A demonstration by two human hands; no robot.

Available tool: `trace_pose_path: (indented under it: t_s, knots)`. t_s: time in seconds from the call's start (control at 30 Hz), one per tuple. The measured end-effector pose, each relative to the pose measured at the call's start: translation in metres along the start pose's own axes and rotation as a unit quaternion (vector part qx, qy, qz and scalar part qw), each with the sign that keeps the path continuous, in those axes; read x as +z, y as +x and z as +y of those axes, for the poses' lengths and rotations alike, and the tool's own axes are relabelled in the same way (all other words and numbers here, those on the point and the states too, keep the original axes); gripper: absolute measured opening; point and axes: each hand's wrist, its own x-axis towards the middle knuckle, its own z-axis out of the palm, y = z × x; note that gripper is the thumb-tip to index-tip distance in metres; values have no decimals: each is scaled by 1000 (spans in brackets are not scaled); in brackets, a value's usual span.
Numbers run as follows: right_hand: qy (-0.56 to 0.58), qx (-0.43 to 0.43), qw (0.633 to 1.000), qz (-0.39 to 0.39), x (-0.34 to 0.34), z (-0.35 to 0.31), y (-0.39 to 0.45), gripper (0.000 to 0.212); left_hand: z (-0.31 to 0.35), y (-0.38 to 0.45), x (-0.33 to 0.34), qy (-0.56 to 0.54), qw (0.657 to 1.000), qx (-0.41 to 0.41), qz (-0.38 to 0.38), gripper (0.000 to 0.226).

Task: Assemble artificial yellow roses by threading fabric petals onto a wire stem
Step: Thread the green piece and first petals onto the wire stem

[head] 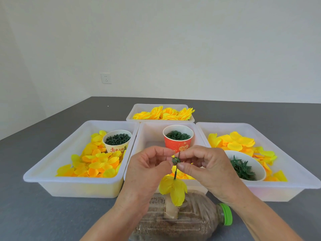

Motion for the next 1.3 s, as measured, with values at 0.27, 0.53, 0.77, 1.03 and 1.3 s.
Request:
trace_pose_path:
  t_s: [0.27,0.53,0.77,1.03,1.3]
  knots:
    - [-10,13,1000,-1,3,-2,0,28,-1,1,-1,-11,999,-40,10,15]
    - [35,35,999,4,3,0,-2,29,0,5,-1,-28,994,-107,-9,15]
    - [38,39,999,1,2,1,-3,27,-2,4,-1,-18,993,-112,-14,12]
    - [66,30,997,16,3,2,-4,31,-1,5,-2,-41,992,-121,-18,13]
    - [71,21,997,23,5,2,-6,35,-1,7,-1,-49,991,-122,-12,16]
